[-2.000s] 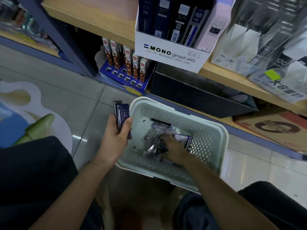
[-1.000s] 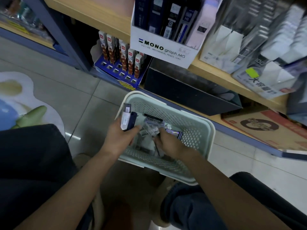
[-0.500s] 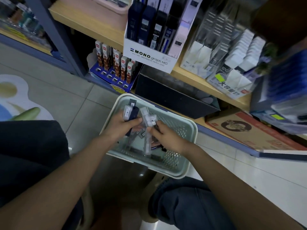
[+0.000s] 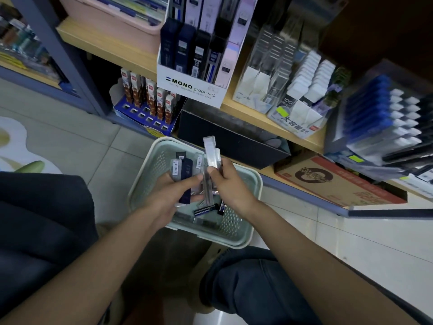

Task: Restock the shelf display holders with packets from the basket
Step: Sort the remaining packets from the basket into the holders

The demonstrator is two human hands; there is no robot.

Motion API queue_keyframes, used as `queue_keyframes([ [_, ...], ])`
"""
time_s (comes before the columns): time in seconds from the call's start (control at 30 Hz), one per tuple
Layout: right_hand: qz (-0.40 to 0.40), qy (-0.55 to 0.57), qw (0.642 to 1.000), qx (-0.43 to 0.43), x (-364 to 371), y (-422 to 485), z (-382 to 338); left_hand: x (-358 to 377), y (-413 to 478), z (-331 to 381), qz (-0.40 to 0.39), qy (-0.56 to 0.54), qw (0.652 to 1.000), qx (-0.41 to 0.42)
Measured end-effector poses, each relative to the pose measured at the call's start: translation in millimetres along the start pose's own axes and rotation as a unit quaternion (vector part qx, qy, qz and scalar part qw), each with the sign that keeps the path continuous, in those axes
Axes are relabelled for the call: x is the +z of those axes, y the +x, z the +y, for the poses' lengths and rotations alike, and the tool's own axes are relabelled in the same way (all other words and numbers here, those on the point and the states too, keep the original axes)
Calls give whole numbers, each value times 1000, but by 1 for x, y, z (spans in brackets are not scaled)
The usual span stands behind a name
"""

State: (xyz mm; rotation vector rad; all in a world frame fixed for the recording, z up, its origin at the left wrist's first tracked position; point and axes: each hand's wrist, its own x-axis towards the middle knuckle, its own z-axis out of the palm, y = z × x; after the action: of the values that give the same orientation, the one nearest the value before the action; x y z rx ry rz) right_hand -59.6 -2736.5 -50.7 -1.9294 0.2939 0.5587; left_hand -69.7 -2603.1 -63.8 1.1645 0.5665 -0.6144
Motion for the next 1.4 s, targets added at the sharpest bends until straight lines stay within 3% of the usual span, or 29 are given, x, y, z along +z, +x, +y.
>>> queue_keyframes([
  [0.37,85,-13,994,-74,-10,-28,-20,35,-18,12,119,133,978,103],
  [0.53,103,24,993,-52,-23,-40,-41,42,-31,29,78,28,992,95],
  [0.77,-19,7,1000,-9,-44,-62,-62,50,-43,55,75,-40,987,137],
  [0.87,-36,33,999,7,-41,-68,-66,54,-48,57,59,-45,988,139],
  [1.13,25,-160,984,-80,-30,-69,-67,57,-50,57,62,-23,989,134],
  [1.4,8,-189,972,-139,-43,-61,-77,52,-45,81,10,11,989,144],
])
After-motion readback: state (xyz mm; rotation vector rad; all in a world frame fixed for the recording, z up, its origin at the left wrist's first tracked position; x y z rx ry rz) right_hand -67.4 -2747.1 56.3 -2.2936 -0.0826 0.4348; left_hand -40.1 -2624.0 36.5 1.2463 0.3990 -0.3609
